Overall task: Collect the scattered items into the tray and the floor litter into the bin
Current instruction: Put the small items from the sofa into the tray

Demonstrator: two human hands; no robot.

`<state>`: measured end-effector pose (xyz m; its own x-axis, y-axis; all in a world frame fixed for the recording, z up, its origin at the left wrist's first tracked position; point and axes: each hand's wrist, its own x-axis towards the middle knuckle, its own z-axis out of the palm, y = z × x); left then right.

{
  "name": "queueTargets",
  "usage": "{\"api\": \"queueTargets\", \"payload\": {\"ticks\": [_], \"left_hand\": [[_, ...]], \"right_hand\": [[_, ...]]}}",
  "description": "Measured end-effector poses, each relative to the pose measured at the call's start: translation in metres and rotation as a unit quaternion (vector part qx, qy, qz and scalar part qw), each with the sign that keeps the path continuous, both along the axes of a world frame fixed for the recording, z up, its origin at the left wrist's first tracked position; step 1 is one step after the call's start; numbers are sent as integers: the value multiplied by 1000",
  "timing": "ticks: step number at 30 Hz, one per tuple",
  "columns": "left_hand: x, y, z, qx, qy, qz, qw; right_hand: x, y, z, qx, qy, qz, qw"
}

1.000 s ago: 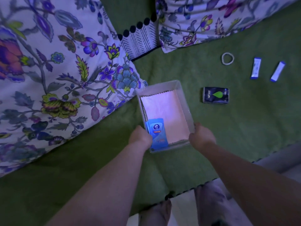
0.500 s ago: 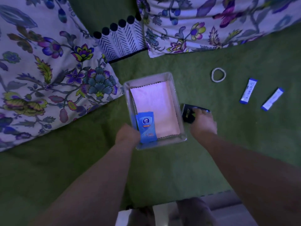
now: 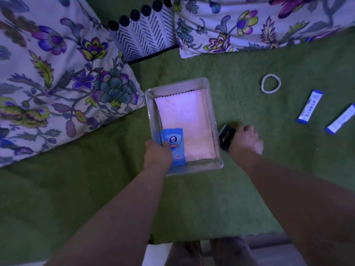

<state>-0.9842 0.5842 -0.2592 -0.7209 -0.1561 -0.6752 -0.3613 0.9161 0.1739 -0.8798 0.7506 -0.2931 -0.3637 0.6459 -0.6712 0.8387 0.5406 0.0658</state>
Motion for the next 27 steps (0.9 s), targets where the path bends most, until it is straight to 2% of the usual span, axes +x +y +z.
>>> {"api": "queueTargets", "payload": {"ticks": [3,13,22,27], "left_hand": [[-1,-2,-3,22,10,11,1000],[7,-8,-2,55,12,30,998],[18,-17,24,61,-8,21,998],[11,-23,42,52,-28,-29,998]], "right_hand": [[1,0,-6,26,-22,17,999],[15,2,2,48,24,-12,998],[37,-16,61,48,162,-107,980],[21,-36,86,35,230,-124,965]]}}
